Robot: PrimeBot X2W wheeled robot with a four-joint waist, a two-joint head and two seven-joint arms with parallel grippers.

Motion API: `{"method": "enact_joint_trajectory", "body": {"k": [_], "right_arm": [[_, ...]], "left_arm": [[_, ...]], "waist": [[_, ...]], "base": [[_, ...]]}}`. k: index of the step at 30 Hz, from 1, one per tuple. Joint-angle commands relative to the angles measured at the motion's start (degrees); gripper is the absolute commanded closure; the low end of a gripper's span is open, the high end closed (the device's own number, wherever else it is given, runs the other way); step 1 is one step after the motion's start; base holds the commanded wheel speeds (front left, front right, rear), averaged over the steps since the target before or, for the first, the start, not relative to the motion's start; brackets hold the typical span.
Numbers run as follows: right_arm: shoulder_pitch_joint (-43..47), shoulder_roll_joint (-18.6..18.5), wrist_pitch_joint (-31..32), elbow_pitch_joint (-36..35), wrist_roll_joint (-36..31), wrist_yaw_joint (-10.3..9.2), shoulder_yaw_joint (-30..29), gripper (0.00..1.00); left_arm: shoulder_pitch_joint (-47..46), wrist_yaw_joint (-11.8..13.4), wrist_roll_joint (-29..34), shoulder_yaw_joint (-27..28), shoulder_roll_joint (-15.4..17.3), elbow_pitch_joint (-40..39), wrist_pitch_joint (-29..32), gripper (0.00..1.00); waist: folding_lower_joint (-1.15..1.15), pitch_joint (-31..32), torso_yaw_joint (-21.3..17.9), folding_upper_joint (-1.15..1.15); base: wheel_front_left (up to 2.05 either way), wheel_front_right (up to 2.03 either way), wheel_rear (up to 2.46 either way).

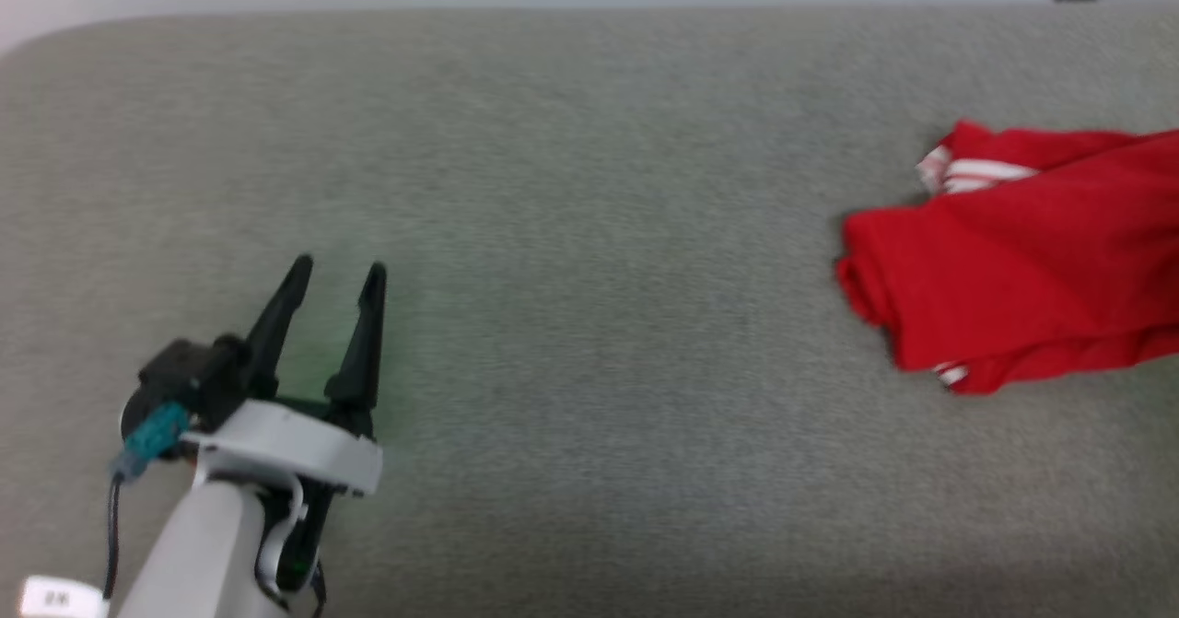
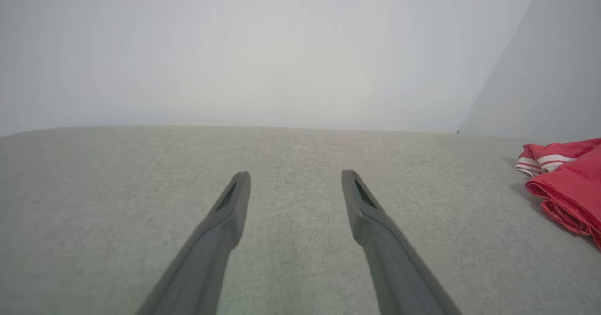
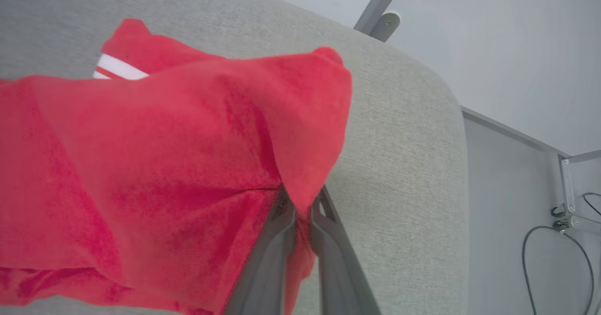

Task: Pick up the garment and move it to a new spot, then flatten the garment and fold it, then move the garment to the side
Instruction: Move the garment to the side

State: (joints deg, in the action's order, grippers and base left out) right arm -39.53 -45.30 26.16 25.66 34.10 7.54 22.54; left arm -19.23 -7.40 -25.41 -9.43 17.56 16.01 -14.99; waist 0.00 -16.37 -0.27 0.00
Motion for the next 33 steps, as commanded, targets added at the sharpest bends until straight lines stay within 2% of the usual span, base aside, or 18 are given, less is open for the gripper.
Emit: {"method": "enact_joint_trajectory", "body": {"k": [1,11,21,28,33], "right_arm": [[-1.0,-0.4,-0.9,0.2,-0.6,-0.11,-0.4,1.00],[-5.4,-5.5,-8.3,4.7,-6.7,-0.11,1.1,1.00],[-10.2,-7.2,-14.5,12.1,-12.7,-0.11,2.6,1.00],[-13.3,-5.3,-17.3,18.3,-16.0,-0.11,4.2,1.00],[-15.5,-1.9,-18.6,22.9,-17.3,-0.11,4.1,0.99]], "left_arm": [[-1.7,-0.1,-0.5,-0.8,0.5,0.3,-0.2,0.00],[-8.8,-0.1,-1.6,-6.7,2.0,1.6,-0.2,0.00],[-11.9,-0.1,-2.1,-8.9,3.3,1.7,-0.2,0.00],[-13.2,-0.1,-2.4,-9.9,4.0,1.8,-0.2,0.00],[-13.6,0.0,-2.6,-10.2,4.2,2.0,-0.1,0.00]], "waist": [[0.00,-3.3,-3.8,0.00],[0.00,-8.0,-8.2,0.00],[0.00,-11.1,-9.2,0.00],[0.00,-13.0,-8.5,0.00],[0.00,-13.5,-7.5,0.00]], "base": [[0.00,0.00,0.00],[0.00,0.00,0.00],[0.00,0.00,0.00],[0.00,0.00,0.00],[0.00,0.00,0.00]]}}
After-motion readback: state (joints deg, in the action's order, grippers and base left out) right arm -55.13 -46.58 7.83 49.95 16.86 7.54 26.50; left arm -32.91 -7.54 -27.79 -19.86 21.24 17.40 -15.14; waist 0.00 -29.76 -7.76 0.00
